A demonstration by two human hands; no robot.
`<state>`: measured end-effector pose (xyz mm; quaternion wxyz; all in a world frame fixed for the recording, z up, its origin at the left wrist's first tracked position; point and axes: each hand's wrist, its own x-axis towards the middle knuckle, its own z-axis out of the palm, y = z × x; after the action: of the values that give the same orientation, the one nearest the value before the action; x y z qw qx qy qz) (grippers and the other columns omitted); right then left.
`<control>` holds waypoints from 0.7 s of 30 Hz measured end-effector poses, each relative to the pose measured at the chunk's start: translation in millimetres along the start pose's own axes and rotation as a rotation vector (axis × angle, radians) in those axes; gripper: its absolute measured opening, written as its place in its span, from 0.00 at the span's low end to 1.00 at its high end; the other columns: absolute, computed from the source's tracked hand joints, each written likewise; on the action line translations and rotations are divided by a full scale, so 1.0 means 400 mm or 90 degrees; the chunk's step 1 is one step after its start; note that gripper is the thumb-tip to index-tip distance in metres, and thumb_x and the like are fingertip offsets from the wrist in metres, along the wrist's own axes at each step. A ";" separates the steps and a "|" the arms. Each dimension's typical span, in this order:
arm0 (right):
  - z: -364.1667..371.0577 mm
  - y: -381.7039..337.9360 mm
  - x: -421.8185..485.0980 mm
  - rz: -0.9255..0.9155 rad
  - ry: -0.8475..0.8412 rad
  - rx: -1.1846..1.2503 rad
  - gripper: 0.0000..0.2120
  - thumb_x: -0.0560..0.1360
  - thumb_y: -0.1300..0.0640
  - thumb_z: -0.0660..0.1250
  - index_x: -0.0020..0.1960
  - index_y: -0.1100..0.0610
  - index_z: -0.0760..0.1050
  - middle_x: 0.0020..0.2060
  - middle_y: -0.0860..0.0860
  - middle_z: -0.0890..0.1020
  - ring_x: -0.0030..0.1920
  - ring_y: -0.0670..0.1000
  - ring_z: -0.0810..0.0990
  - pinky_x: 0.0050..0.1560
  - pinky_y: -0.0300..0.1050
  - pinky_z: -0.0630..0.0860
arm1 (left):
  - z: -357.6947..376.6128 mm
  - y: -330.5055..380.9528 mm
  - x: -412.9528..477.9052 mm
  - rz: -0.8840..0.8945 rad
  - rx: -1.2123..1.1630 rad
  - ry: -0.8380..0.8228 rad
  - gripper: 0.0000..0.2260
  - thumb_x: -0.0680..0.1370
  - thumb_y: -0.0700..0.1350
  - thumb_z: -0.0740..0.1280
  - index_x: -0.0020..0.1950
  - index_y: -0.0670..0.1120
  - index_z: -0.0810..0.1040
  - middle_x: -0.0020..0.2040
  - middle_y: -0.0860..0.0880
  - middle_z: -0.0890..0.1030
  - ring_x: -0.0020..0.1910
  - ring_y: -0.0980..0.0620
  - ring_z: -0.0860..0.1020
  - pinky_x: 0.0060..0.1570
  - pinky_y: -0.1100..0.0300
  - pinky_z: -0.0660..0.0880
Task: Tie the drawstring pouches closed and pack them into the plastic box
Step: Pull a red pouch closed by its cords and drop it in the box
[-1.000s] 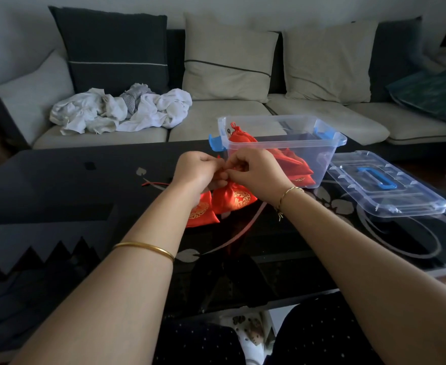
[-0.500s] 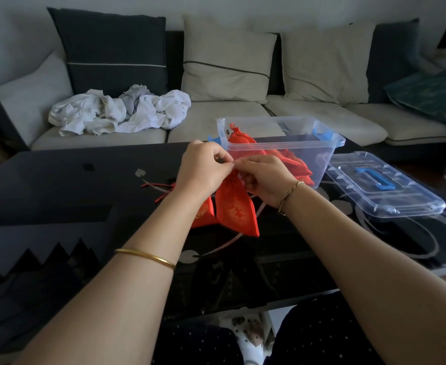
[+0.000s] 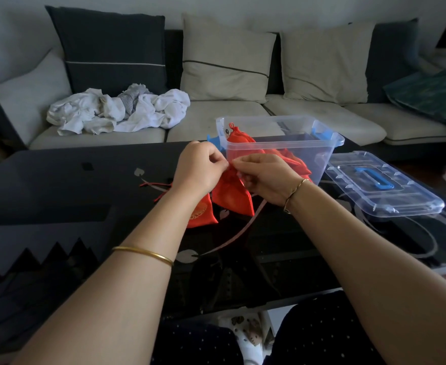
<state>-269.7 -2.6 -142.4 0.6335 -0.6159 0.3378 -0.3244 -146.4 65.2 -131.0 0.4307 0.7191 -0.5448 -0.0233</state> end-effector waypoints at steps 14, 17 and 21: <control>-0.049 0.048 -0.003 -0.001 -0.006 -0.148 0.17 0.78 0.48 0.61 0.61 0.57 0.75 0.50 0.53 0.81 0.48 0.50 0.81 0.46 0.44 0.80 | 0.033 -0.033 0.024 -0.156 -0.063 -0.083 0.14 0.78 0.40 0.57 0.32 0.46 0.61 0.30 0.50 0.65 0.30 0.50 0.67 0.37 0.52 0.73; -0.074 0.056 -0.014 -0.014 -0.035 -0.250 0.23 0.70 0.48 0.72 0.62 0.53 0.71 0.54 0.49 0.78 0.53 0.47 0.79 0.51 0.46 0.79 | 0.039 -0.034 0.036 -0.208 -0.122 -0.066 0.09 0.77 0.42 0.56 0.39 0.40 0.69 0.34 0.47 0.71 0.35 0.48 0.75 0.46 0.44 0.80; -0.103 0.060 -0.016 -0.152 0.102 -0.475 0.16 0.69 0.54 0.74 0.54 0.58 0.75 0.46 0.47 0.78 0.47 0.46 0.78 0.47 0.39 0.77 | 0.051 -0.013 0.052 -0.255 -0.233 -0.054 0.09 0.76 0.41 0.56 0.46 0.38 0.74 0.43 0.41 0.79 0.43 0.43 0.80 0.46 0.43 0.80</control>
<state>-307.7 -19.6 -166.7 0.2962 -0.8112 0.4069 -0.2977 -144.0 36.6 -138.1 0.5168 0.7214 -0.3959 -0.2362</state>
